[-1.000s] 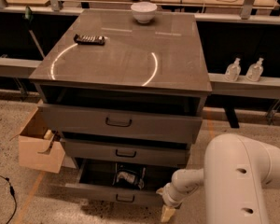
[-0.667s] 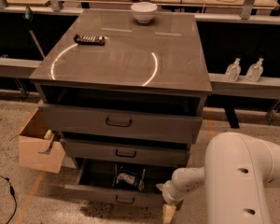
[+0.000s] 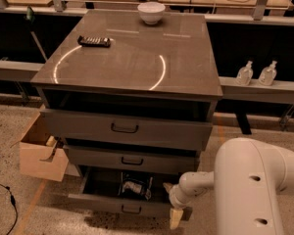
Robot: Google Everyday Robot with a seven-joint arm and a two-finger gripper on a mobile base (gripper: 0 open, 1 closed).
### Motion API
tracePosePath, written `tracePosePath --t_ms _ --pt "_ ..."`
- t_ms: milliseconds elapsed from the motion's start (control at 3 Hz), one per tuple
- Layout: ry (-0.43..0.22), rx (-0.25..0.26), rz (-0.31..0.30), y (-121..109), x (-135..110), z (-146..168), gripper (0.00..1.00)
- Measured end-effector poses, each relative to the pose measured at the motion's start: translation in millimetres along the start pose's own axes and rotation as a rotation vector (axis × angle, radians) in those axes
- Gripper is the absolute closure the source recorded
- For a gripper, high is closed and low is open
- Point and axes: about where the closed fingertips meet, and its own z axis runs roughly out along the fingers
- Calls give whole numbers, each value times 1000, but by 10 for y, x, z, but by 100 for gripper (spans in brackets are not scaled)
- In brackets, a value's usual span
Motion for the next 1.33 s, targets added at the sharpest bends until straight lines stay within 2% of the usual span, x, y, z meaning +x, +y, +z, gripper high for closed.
tracePosePath --t_ms 333,667,1333 --pt "6 -32 11 11 46 199 0" --pt "15 -57 27 58 93 365 15" --pt "27 -96 50 195 123 452 59"
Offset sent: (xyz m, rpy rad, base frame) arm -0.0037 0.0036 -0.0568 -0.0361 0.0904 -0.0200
